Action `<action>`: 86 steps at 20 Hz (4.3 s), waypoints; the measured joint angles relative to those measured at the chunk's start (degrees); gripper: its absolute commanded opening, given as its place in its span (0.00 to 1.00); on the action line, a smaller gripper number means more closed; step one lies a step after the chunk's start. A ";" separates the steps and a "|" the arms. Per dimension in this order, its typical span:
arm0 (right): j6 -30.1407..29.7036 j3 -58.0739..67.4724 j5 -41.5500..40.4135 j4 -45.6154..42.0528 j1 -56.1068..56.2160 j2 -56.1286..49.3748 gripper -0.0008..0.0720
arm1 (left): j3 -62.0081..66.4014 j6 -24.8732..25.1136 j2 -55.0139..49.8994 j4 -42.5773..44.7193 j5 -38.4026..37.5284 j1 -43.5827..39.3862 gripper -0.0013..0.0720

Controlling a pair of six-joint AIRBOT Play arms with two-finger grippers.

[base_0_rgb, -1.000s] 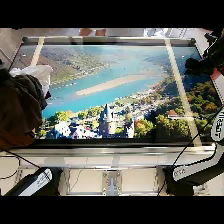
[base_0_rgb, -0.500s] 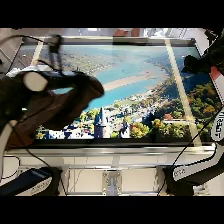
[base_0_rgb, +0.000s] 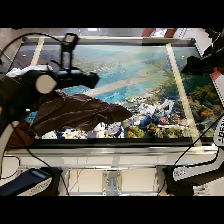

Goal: Fold the shirts.

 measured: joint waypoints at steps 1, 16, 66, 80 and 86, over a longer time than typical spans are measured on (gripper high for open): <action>-0.50 -1.73 0.39 1.51 0.83 0.20 0.32 | -0.70 -2.12 1.64 4.39 -5.97 3.45 0.97; -8.00 -39.95 -16.26 8.57 24.15 0.94 0.32 | -40.41 -18.40 15.78 18.14 -11.02 36.39 0.91; -28.70 -77.70 -60.85 78.75 40.61 3.85 0.54 | -40.72 0.09 13.07 -9.53 8.13 48.35 0.03; -31.65 -59.78 -49.99 73.33 36.46 8.22 0.02 | -30.56 4.07 20.22 -8.70 3.39 48.41 0.03; -18.78 -47.34 -36.79 46.95 22.73 38.60 0.02 | -4.72 5.49 31.12 -4.13 -3.96 48.48 0.03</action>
